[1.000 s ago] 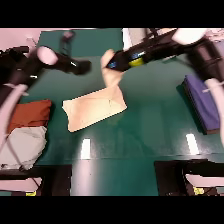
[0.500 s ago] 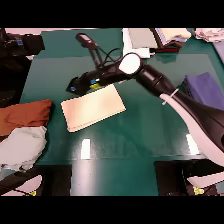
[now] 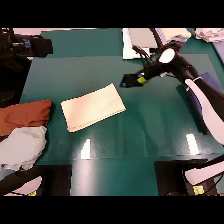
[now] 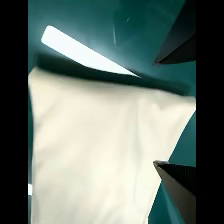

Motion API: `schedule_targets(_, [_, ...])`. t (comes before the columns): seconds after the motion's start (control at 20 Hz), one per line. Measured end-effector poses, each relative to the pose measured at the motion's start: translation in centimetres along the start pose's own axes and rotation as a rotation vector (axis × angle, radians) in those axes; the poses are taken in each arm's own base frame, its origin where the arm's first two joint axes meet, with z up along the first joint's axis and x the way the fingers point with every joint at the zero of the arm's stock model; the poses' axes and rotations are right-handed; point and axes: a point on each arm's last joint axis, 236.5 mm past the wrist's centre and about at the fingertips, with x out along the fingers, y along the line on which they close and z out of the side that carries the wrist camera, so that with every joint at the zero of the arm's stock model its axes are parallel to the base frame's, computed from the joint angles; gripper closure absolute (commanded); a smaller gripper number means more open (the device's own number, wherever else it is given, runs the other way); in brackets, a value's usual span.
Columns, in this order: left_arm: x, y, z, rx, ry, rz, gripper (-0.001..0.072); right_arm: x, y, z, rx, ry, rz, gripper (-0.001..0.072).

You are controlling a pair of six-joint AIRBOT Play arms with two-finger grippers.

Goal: Fold the shirts.

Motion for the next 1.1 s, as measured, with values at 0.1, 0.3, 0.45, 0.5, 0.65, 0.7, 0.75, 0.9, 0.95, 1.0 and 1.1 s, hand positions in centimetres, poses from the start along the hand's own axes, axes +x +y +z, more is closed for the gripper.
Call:
schedule_targets(0.1, [0.1,-1.2,0.2,0.016,-0.014,-0.022,0.0678,1.7,-2.1,-1.3,0.087,0.052,0.025,0.0077])
schedule_targets(0.3, [0.1,-2.7,0.6,0.035,-0.033,-0.051,0.0678,6.1,-1.9,-2.7,0.166,0.131,0.113,0.0089])
schedule_targets(0.45, [0.1,-3.1,0.6,0.04,-0.035,-0.057,0.0678,9.3,0.9,-2.4,0.158,0.165,0.189,0.026])
schedule_targets(0.5, [0.1,-3.2,0.5,0.041,-0.035,-0.06,0.0678,10.4,1.7,-2.3,0.141,0.172,0.199,0.0439])
schedule_targets(0.65, [0.1,-3.4,0.5,0.039,-0.033,-0.064,0.0678,13.0,4.3,-1.4,0.06,0.16,0.214,0.0691])
schedule_targets(0.7, [0.1,-3.5,0.4,0.036,-0.03,-0.069,0.0678,13.4,5.4,-0.7,0.026,0.14,0.222,0.0692])
schedule_targets(0.75, [0.1,-3.6,0.4,0.032,-0.027,-0.074,0.0678,13.5,6.3,0.0,0.0,0.12,0.229,0.0692])
schedule_targets(0.9, [0.1,-4.0,0.0,0.021,-0.013,-0.089,0.0678,10.6,7.2,3.5,-0.078,0.026,0.21,0.0692])
schedule_targets(0.95, [0.1,-4.2,0.0,0.015,-0.01,-0.099,0.0679,8.8,6.7,4.9,-0.09,-0.015,0.187,0.0692])
schedule_targets(1.0, [0.1,-4.6,-0.1,0.013,-0.009,-0.109,0.0679,6.7,5.8,6.3,-0.092,-0.056,0.157,0.0692])
schedule_targets(1.1, [0.0,-5.8,-0.3,0.021,-0.006,-0.135,0.0678,1.0,2.8,8.8,-0.08,-0.149,0.079,0.0692])
